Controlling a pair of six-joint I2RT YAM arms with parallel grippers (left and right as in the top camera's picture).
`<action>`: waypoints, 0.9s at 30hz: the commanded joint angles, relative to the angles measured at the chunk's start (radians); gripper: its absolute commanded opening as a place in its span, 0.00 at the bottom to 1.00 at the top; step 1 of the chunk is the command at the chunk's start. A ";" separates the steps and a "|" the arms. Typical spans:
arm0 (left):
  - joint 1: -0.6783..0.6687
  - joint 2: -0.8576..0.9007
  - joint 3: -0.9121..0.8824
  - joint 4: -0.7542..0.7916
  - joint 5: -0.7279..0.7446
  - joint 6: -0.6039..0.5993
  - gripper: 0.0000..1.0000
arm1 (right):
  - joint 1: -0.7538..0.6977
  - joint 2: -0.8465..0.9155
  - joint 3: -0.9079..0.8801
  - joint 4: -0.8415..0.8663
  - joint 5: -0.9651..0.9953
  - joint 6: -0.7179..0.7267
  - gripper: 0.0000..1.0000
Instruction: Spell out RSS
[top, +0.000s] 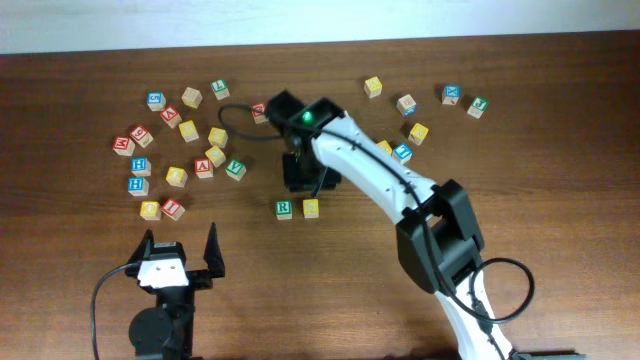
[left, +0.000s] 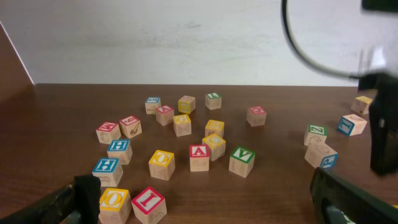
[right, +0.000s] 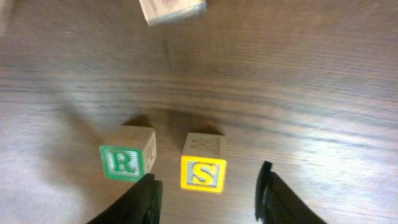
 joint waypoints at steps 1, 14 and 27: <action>-0.004 -0.003 -0.004 -0.004 -0.003 -0.010 0.99 | -0.047 -0.008 0.130 -0.045 0.025 -0.075 0.44; -0.004 -0.003 -0.004 -0.004 -0.003 -0.010 0.99 | -0.450 -0.042 0.476 -0.424 0.064 -0.264 0.53; -0.004 -0.003 -0.004 -0.004 -0.003 -0.010 0.99 | -0.720 -0.264 0.198 -0.424 -0.019 -0.383 0.98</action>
